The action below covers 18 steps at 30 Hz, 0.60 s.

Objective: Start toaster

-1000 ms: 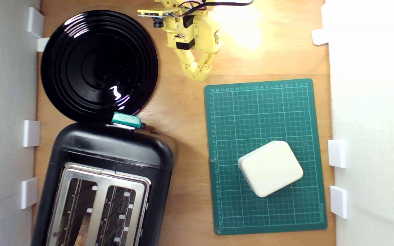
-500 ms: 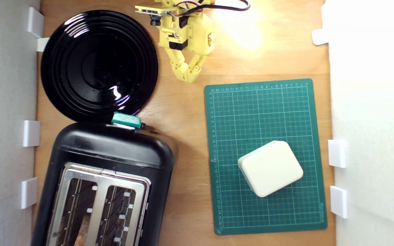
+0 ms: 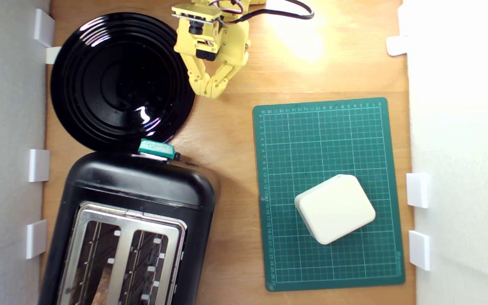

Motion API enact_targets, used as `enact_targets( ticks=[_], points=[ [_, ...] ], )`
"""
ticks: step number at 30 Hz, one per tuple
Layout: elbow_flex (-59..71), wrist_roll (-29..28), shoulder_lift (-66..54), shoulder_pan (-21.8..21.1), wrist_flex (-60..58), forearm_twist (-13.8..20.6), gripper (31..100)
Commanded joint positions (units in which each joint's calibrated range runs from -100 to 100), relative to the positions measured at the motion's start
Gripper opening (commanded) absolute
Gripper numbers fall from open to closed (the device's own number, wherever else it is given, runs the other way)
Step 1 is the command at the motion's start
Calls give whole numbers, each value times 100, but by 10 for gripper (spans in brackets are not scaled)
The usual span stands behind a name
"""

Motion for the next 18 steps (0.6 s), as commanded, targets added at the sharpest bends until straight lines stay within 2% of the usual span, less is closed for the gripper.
enact_targets(
  ticks=[1, 8, 14, 18],
  points=[
    [-866, 47, 222, 175, -39, 700, 314],
    [-1747, 73, 955, 191, -48, 1225, 314],
    [-3065, 73, 2045, 485, -56, 1169, 314],
    [-3801, 31, 2728, 525, -56, 1160, 314]
  ],
)
